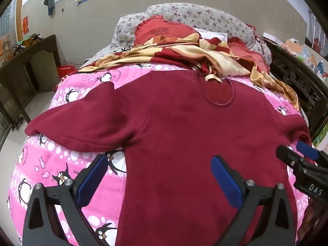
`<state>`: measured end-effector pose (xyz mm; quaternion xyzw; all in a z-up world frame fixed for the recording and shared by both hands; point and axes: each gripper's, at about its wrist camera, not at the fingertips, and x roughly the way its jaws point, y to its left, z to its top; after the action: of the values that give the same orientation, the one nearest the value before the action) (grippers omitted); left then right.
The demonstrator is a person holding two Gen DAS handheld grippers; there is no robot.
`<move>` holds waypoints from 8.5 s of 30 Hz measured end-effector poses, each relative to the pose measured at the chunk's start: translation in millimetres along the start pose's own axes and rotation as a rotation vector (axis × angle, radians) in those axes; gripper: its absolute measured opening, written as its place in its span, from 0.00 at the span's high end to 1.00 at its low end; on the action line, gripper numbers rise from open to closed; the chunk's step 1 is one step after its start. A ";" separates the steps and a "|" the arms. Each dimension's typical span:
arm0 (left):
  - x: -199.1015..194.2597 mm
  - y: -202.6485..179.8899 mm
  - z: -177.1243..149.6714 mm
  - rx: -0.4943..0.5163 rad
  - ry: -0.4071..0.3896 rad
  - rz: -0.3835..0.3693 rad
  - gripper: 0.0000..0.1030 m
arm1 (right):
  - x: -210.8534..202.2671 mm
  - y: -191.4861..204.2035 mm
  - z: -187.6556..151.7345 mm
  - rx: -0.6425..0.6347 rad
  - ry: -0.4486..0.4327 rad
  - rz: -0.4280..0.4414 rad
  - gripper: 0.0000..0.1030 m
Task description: Fold small clothes
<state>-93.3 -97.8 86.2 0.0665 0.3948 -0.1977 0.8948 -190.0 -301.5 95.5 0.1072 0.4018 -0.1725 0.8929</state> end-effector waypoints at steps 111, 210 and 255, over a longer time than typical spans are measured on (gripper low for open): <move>38.5 51.1 25.0 -0.006 0.041 -0.019 0.26 | 36.3 40.6 36.4 -0.055 0.021 0.099 0.00; 91.2 66.3 21.9 -0.108 0.157 0.041 0.22 | 85.7 -79.1 27.4 -0.102 0.090 -0.047 0.50; 92.0 63.9 13.9 -0.144 0.189 0.096 0.22 | 88.8 -61.2 28.7 0.043 0.135 0.040 0.43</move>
<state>-1.8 -71.0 25.9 0.0391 0.4871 -0.1185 0.8644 -139.7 -386.8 44.1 0.1458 0.4552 -0.1554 0.8645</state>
